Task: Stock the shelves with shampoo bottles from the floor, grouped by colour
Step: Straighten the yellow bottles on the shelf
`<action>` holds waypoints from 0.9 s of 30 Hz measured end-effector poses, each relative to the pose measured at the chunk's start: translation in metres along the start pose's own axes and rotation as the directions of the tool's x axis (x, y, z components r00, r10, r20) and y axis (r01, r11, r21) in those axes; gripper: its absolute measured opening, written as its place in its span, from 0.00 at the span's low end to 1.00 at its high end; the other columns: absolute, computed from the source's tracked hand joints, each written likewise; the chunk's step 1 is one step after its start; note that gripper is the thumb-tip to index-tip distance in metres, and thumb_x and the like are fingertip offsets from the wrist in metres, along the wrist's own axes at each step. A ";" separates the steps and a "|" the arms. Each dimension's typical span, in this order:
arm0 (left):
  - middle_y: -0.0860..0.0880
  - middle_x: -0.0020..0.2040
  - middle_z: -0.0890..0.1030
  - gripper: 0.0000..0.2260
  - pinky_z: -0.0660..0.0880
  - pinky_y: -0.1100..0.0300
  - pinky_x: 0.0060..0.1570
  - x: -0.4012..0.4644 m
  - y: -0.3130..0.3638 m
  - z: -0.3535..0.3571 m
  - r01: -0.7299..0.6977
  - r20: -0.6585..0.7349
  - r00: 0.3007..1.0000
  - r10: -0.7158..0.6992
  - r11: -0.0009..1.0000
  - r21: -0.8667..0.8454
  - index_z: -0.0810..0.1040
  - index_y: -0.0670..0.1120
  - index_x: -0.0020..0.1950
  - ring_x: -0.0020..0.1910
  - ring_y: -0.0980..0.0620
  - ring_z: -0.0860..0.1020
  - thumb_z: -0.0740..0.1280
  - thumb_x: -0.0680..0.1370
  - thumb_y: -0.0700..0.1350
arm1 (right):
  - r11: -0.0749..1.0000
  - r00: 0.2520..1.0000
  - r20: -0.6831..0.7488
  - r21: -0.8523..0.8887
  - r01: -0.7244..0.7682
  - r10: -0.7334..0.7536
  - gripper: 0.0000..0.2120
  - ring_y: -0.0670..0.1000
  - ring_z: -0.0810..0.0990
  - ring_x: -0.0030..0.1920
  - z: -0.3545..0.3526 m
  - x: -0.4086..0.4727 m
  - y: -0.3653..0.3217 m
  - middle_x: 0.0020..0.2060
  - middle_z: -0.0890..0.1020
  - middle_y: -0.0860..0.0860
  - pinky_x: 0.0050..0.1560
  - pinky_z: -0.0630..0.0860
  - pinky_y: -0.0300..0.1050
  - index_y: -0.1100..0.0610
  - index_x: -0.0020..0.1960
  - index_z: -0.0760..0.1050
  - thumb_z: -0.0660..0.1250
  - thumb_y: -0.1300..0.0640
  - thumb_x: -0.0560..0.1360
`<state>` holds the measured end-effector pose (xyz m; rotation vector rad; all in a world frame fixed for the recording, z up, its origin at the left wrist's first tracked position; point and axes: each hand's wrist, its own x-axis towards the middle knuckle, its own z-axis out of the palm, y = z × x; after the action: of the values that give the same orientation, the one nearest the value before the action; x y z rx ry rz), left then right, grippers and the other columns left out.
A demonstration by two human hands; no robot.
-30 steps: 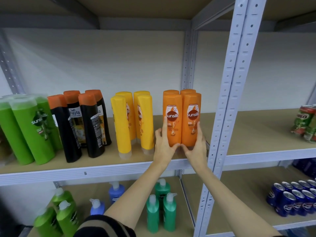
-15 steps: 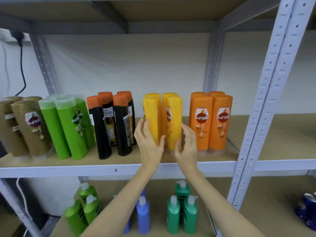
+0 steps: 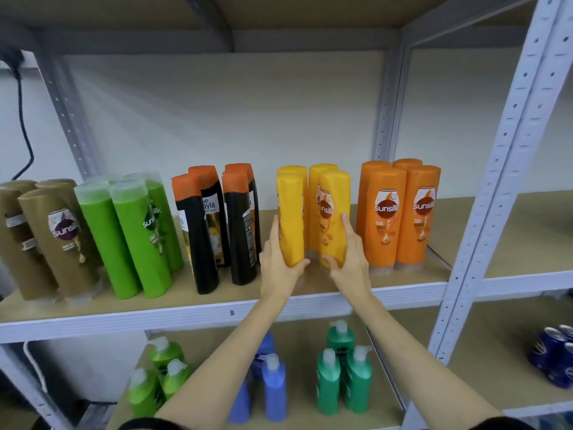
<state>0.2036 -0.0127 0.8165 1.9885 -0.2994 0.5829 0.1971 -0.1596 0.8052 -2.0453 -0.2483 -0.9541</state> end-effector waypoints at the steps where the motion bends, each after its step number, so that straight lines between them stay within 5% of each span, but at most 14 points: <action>1: 0.47 0.72 0.63 0.47 0.64 0.42 0.67 0.001 -0.001 -0.003 -0.006 0.027 1.000 0.007 0.999 -0.036 0.46 0.55 0.75 0.69 0.47 0.63 0.75 0.68 0.44 | 0.999 0.999 0.035 0.046 -0.014 0.013 0.41 0.44 0.67 0.62 -0.001 0.000 0.000 0.63 0.67 0.44 0.62 0.68 0.44 0.39 0.72 0.49 0.69 0.64 0.72; 4: 0.47 0.71 0.63 0.46 0.66 0.45 0.67 0.006 -0.006 -0.012 -0.008 0.099 0.995 0.017 0.996 -0.092 0.48 0.52 0.76 0.69 0.49 0.64 0.75 0.68 0.42 | 0.995 0.993 0.118 0.097 -0.023 0.012 0.41 0.34 0.61 0.62 -0.003 0.002 0.002 0.62 0.61 0.33 0.63 0.66 0.40 0.39 0.71 0.49 0.70 0.64 0.72; 8: 0.46 0.69 0.66 0.43 0.69 0.50 0.65 0.011 -0.008 -0.020 0.017 0.194 0.981 0.015 0.986 -0.166 0.51 0.51 0.75 0.68 0.50 0.67 0.75 0.68 0.40 | 0.999 0.994 0.113 0.047 0.006 -0.011 0.41 0.38 0.62 0.63 -0.002 0.002 0.002 0.66 0.65 0.51 0.63 0.64 0.40 0.43 0.72 0.48 0.70 0.62 0.72; 11: 0.47 0.71 0.65 0.41 0.70 0.58 0.61 0.014 -0.006 -0.023 0.023 0.285 0.958 0.034 0.981 -0.194 0.51 0.49 0.74 0.69 0.50 0.66 0.73 0.70 0.37 | 1.000 0.994 0.111 0.026 0.016 -0.019 0.41 0.38 0.63 0.62 -0.002 0.000 0.001 0.66 0.66 0.54 0.64 0.64 0.40 0.43 0.72 0.47 0.69 0.62 0.72; 18: 0.47 0.71 0.63 0.40 0.68 0.47 0.66 0.019 -0.001 -0.022 0.035 0.324 0.946 0.022 0.985 -0.168 0.49 0.49 0.74 0.69 0.48 0.64 0.72 0.71 0.37 | 0.995 0.998 0.011 -0.067 -0.068 0.069 0.42 0.48 0.67 0.63 0.005 -0.003 -0.005 0.65 0.67 0.55 0.60 0.68 0.44 0.45 0.74 0.48 0.72 0.52 0.71; 27: 0.44 0.69 0.68 0.38 0.69 0.44 0.65 0.030 -0.001 -0.026 0.047 0.351 0.937 -0.004 0.992 -0.114 0.55 0.46 0.72 0.68 0.45 0.67 0.74 0.69 0.40 | 0.989 0.989 0.024 -0.024 -0.143 0.144 0.48 0.54 0.74 0.62 -0.001 0.000 -0.007 0.64 0.73 0.54 0.58 0.75 0.59 0.32 0.71 0.46 0.74 0.62 0.68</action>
<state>0.2224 0.0117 0.8411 1.9682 -0.5135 0.1836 0.1926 -0.1561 0.8099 -2.0661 -0.1029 -0.8459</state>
